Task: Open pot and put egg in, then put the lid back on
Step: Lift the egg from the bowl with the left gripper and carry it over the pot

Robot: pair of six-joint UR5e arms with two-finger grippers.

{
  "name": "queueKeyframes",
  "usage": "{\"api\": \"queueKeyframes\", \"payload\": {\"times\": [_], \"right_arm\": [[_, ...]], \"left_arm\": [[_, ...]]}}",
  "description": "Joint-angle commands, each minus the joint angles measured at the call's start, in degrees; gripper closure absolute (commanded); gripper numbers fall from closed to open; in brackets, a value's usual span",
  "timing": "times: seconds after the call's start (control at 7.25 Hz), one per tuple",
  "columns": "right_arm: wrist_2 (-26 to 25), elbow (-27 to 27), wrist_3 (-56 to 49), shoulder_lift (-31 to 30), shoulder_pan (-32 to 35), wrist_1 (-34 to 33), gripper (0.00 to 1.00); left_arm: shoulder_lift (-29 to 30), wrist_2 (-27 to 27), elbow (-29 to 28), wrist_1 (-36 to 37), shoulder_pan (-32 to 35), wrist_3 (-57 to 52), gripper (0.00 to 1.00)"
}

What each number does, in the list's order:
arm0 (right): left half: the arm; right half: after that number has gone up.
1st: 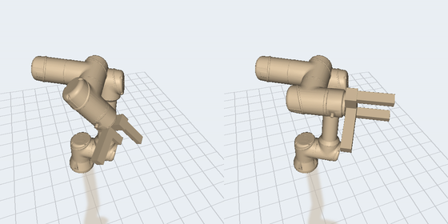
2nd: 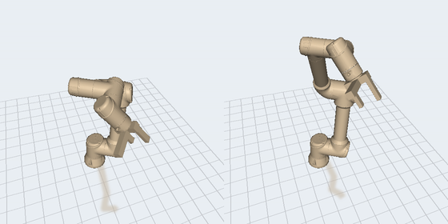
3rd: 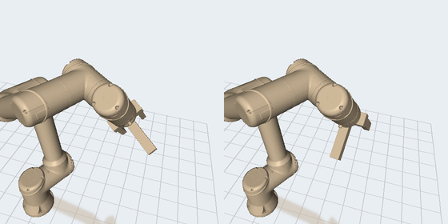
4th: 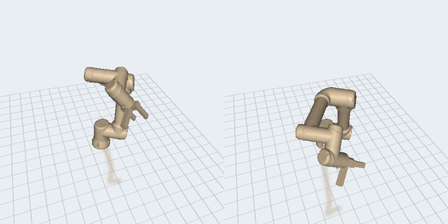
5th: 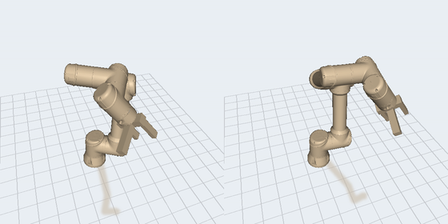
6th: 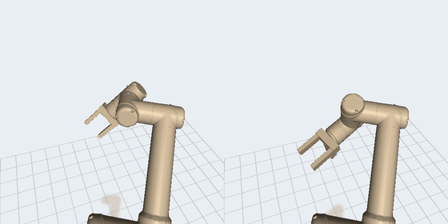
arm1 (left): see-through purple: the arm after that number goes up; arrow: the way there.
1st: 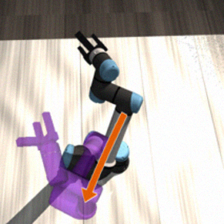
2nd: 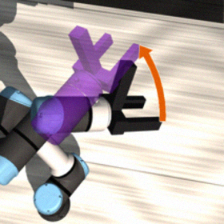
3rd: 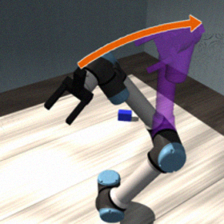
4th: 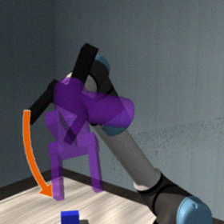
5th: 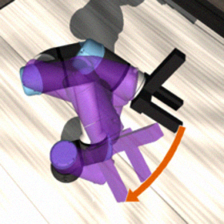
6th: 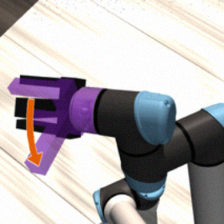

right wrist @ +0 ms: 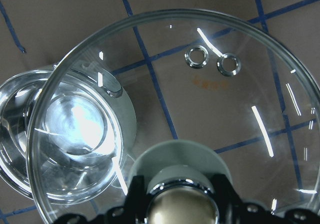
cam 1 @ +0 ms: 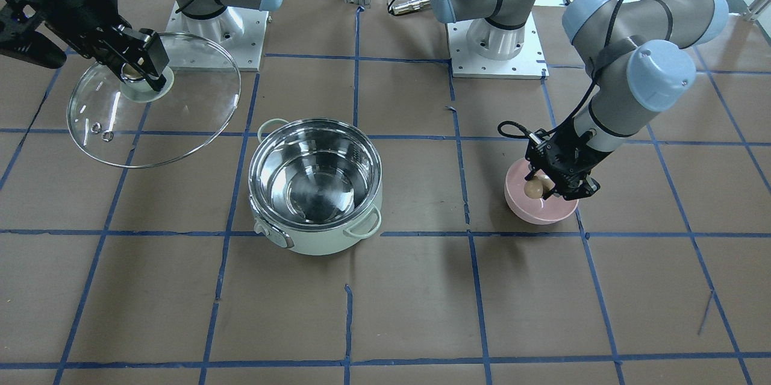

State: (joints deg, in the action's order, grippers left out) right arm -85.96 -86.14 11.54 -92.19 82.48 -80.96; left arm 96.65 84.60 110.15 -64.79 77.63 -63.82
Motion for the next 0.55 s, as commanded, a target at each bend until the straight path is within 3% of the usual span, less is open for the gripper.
{"api": "queueKeyframes", "payload": {"times": [0.0, 0.41], "right_arm": [[-3.5, 0.3, -0.4, -0.3, -0.6, -1.2, 0.7], [-3.1, -0.1, 0.6, 0.1, -0.3, -1.6, 0.7]], "left_arm": [[-0.6, -2.7, -2.6, 1.3, 8.0, 15.0, 0.89], [1.4, -4.1, -3.9, 10.5, 18.2, 42.3, 0.89]]}}
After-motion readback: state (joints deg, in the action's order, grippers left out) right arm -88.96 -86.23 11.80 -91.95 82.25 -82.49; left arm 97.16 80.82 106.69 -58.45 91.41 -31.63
